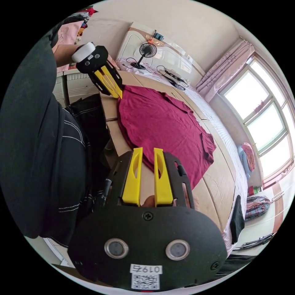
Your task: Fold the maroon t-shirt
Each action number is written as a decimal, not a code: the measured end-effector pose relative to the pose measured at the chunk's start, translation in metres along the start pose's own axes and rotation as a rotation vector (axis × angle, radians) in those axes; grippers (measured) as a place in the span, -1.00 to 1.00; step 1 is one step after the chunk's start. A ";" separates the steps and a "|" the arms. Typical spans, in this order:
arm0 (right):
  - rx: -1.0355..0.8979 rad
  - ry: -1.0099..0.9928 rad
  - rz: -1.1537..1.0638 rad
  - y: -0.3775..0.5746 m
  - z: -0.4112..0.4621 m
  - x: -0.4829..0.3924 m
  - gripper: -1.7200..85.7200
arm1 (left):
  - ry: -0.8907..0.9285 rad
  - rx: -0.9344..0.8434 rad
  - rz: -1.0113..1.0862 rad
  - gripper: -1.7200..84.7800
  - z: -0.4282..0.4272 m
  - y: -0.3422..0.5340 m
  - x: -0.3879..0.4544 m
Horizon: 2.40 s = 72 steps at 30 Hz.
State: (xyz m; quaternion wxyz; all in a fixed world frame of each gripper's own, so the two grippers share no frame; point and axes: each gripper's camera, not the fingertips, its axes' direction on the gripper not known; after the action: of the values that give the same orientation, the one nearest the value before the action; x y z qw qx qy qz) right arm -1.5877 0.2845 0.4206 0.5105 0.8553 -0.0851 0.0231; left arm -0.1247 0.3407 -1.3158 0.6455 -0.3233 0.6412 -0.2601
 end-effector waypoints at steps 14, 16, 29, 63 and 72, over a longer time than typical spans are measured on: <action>0.083 -0.059 -0.064 -0.044 0.028 -0.027 -0.78 | 0.192 0.048 -0.185 -0.93 0.007 0.044 -0.032; 0.122 -0.085 -0.043 -0.056 0.033 -0.025 -0.79 | 0.205 0.056 -0.192 -0.93 0.007 0.050 -0.033; 0.133 -0.164 -0.014 -0.156 0.094 -0.032 -0.83 | 0.044 -0.029 -0.384 -0.82 0.028 0.104 -0.064; 0.039 -0.289 -0.011 -0.195 0.152 0.012 -0.98 | -0.012 -0.204 -0.290 -0.95 0.069 0.075 -0.074; 0.034 -0.356 0.044 -0.194 0.158 0.026 -0.97 | 0.002 -0.278 -0.121 -0.94 0.066 0.039 -0.069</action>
State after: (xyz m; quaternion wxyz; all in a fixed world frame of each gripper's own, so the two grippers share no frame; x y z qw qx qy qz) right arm -1.5371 0.2331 0.1793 0.4721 0.8524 -0.1924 -0.1158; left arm -0.0652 0.4237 -1.3018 0.5769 -0.4474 0.6512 -0.2073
